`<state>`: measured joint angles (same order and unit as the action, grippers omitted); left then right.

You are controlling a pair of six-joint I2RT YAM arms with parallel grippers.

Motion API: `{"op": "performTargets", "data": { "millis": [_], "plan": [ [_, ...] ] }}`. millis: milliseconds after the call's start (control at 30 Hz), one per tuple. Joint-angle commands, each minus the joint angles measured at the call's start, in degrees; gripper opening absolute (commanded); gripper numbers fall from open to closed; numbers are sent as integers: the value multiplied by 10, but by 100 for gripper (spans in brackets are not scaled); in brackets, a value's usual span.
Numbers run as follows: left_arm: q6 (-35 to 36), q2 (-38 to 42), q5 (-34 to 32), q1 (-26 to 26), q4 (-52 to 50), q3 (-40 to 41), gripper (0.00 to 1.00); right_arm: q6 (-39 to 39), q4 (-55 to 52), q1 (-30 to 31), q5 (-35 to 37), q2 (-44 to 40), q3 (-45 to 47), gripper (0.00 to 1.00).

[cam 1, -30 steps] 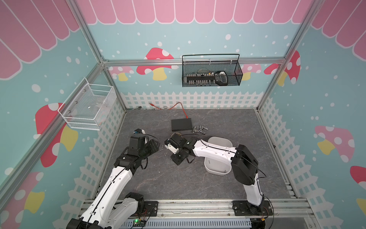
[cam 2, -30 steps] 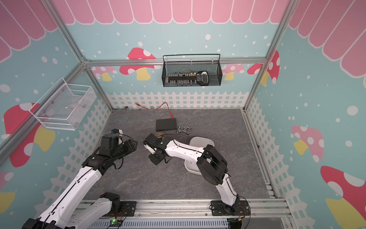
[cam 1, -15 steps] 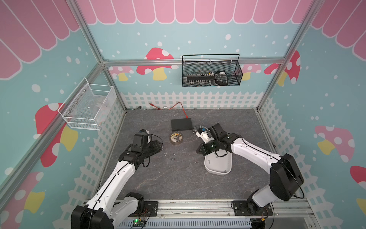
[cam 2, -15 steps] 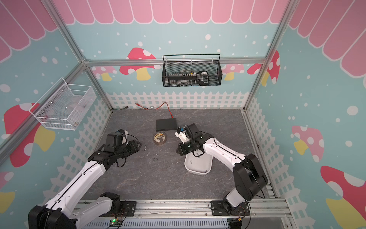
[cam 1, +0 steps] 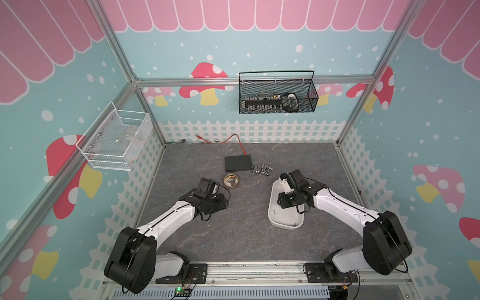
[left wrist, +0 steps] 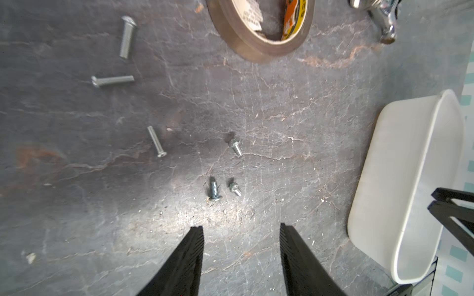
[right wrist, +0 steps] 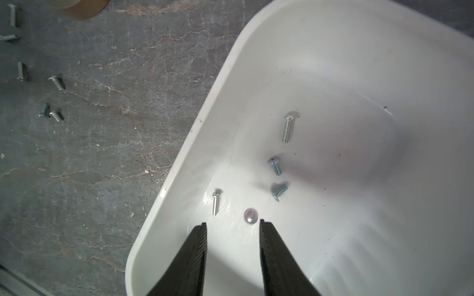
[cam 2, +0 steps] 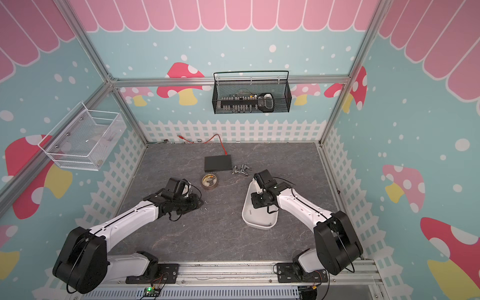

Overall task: Put the screws on the desktop into the storage box
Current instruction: Place the screw in the storage box, then pick up the screw from the center of the board.

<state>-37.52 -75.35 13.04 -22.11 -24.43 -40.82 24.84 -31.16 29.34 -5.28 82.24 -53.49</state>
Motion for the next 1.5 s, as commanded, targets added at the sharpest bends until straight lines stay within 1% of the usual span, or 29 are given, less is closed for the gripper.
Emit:
{"op": "performTargets", "data": {
  "millis": [0, 100, 133, 333, 467, 733, 967, 1067, 1467],
  "plan": [
    [-12, -8, -16, -13, 13, -10, 52, -8, 7, 1, 12, -1, 2, 53],
    [-10, -18, -22, -15, 12, -13, 51, -8, 24, 1, 8, -18, 4, 53],
    [-11, -22, -24, -30, 11, -12, 50, -8, 28, 1, 6, -24, 4, 53],
    [-8, -59, -43, -56, -2, -30, 46, -12, 38, 1, 3, -41, 7, 53],
    [-5, -92, -73, -64, -33, -57, 43, -13, 38, 0, 3, -38, 10, 52],
    [3, -103, -134, -65, -75, -94, 41, -15, 42, 1, -2, -37, 17, 52],
    [19, -139, -146, -65, -99, -113, 38, -15, 43, 1, -8, -35, 19, 52],
    [26, -154, -132, -65, -100, -116, 36, -15, 48, 1, -12, -36, 24, 52],
    [32, -186, -132, -66, -102, -119, 33, -13, 53, 1, -22, -30, 33, 51]
  ]
}}
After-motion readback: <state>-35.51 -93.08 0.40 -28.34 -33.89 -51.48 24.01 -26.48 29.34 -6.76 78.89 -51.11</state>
